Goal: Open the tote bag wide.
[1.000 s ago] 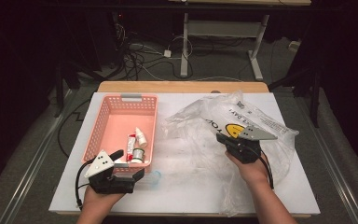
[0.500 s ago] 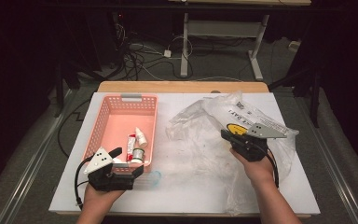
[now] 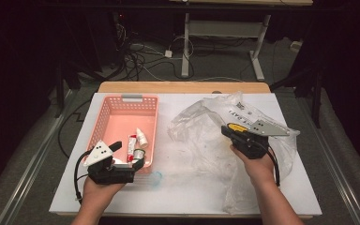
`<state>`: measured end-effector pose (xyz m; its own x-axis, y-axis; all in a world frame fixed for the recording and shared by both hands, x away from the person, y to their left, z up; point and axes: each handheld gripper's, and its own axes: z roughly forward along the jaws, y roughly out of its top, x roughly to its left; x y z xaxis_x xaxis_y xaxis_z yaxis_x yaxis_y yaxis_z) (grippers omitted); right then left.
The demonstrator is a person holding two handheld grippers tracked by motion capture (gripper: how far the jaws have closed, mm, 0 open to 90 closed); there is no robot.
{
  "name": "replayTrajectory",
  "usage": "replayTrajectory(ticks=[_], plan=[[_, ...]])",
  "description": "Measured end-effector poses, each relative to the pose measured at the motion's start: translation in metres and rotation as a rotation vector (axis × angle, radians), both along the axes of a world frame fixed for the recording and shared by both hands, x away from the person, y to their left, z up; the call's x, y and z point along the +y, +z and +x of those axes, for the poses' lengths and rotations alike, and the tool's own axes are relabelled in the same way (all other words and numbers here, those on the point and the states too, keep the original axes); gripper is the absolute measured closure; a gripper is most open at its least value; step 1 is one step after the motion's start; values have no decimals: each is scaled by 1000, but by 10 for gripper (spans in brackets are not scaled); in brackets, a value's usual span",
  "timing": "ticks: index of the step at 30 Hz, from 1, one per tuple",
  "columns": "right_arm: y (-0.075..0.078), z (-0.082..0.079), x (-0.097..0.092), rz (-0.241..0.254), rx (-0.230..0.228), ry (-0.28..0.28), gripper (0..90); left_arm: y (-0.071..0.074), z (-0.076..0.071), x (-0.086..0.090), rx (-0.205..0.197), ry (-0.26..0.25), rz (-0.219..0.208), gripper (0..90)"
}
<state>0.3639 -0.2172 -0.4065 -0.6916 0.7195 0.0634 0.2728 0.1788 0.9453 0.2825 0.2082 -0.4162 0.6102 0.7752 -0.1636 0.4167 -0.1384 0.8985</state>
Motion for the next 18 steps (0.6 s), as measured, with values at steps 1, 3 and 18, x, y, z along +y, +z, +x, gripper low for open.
replayTrajectory(ticks=[1, 3, 18], plan=[[1, 1, 1, 3, -2, -1, 900, 0, 0, 0, 0, 0, 0, 0], [2, 1, 3, 10, -4, -1, 900, 4, 4, -1, -8, 4, -5, 0], [2, 1, 2, 8, -7, 5, 900, 12, 43, 2, 9, 68, -3, 0]])
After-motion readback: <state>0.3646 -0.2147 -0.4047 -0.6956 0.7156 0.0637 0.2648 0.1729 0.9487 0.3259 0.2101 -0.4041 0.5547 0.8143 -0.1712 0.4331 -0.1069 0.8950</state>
